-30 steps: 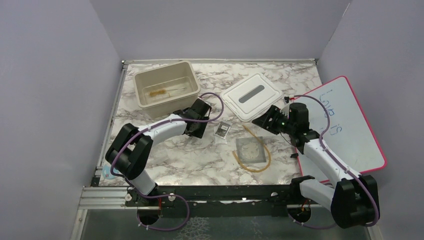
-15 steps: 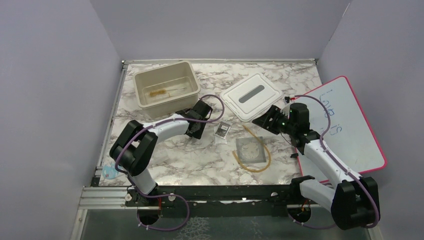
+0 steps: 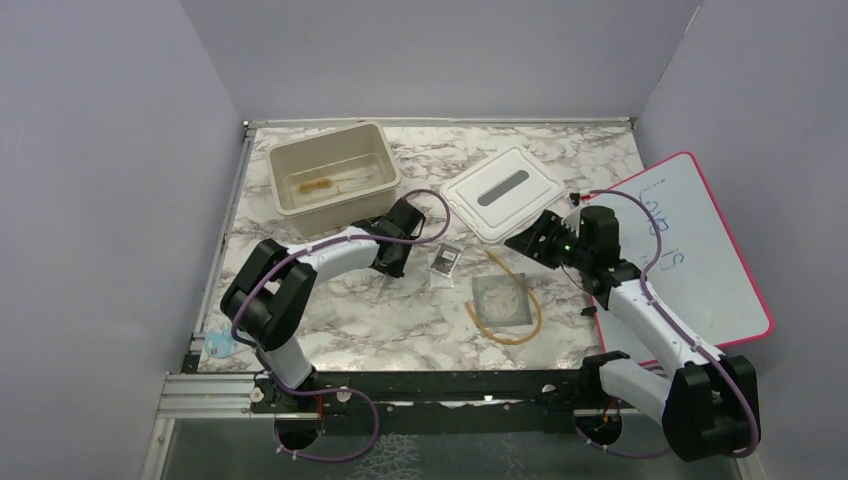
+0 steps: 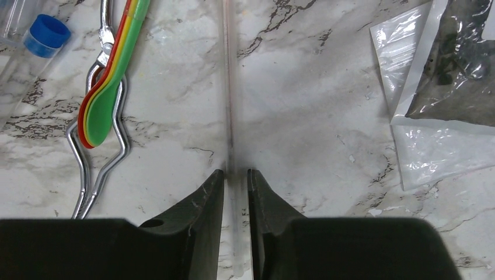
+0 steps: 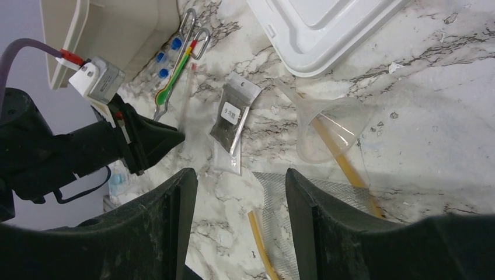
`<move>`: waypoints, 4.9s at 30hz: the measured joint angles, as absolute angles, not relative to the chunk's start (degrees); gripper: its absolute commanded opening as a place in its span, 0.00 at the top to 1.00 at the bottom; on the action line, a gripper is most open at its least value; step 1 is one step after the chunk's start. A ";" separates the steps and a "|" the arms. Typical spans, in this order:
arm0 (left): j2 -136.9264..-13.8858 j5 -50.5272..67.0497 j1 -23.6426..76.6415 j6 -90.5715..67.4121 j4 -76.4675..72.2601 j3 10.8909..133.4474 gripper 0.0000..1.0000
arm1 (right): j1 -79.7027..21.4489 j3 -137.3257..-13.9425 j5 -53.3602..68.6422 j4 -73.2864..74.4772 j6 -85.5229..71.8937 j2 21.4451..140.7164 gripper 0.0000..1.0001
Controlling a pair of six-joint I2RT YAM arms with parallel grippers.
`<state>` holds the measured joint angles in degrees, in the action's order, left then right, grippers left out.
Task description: Organize the chemistry lab equipment
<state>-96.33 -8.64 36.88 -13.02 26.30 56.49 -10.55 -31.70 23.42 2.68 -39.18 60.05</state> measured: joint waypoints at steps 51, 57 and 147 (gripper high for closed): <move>-91.09 -10.39 20.16 32.27 33.41 89.08 1.00 | -10.55 -33.91 21.93 6.61 -38.92 55.61 0.39; -92.44 -5.41 10.09 39.09 32.27 88.20 1.00 | -10.55 -37.60 21.93 7.94 -38.28 57.60 0.38; -73.47 22.65 29.47 28.56 19.11 58.17 0.47 | -10.55 -31.00 22.37 5.45 -40.75 55.22 0.38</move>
